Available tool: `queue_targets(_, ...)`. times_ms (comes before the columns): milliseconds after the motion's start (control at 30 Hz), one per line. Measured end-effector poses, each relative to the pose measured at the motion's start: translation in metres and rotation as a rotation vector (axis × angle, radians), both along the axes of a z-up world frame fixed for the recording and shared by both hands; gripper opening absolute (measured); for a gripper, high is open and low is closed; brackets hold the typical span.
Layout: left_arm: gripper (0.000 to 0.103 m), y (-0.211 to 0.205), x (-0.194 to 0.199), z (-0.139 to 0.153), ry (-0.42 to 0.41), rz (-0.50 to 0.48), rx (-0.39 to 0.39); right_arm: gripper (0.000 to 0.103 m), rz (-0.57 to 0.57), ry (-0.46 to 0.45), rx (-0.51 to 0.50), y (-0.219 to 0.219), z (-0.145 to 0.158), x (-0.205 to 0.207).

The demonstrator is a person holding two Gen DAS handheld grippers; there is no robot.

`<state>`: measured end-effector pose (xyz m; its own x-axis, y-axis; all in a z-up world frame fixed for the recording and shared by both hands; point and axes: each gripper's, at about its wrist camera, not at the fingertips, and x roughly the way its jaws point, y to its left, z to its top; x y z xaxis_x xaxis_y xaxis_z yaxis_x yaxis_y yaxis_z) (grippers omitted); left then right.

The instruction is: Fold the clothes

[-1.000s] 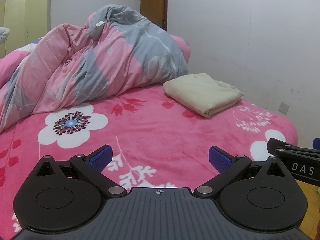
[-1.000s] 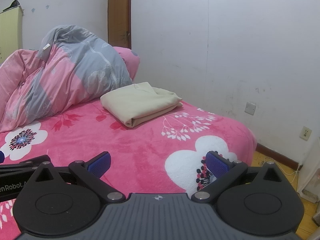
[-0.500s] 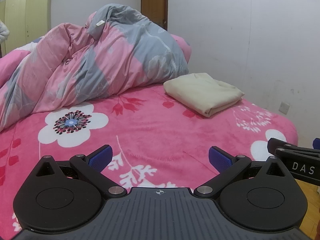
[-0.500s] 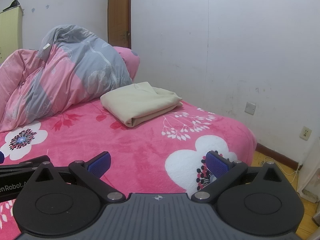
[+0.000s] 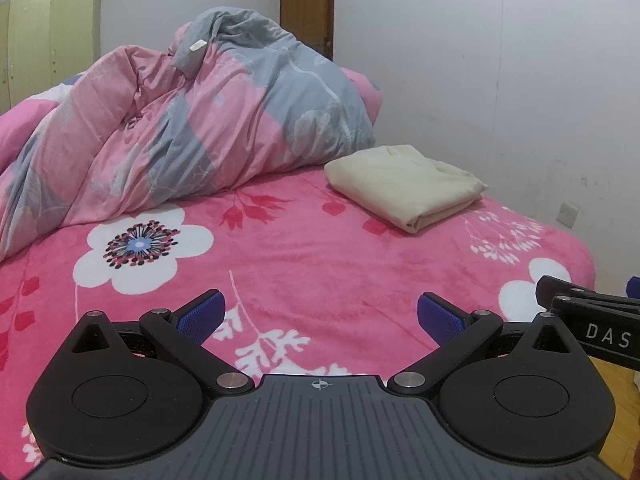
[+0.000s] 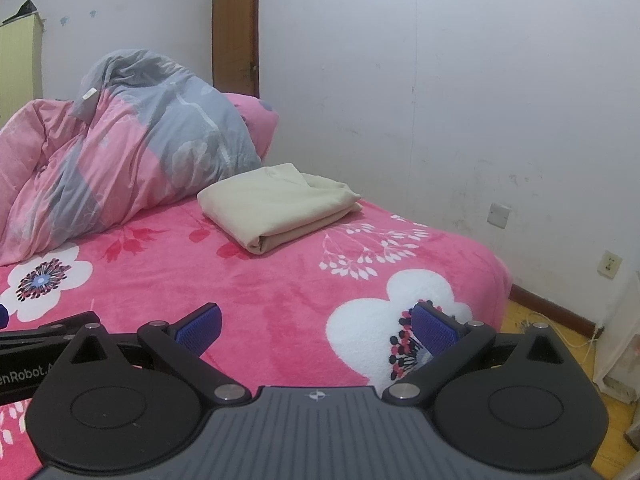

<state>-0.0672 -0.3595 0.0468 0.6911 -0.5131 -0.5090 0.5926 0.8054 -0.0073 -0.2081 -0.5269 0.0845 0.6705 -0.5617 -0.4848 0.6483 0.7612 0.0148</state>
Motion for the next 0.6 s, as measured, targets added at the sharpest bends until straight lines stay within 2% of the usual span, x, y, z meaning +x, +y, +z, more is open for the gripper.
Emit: queue_targets(600, 0.103, -0.011, -0.006, -0.001, 0.0, -0.016, 0.006, 0.103, -0.022, -0.008, 0.008, -0.01, 0.0, -0.009)
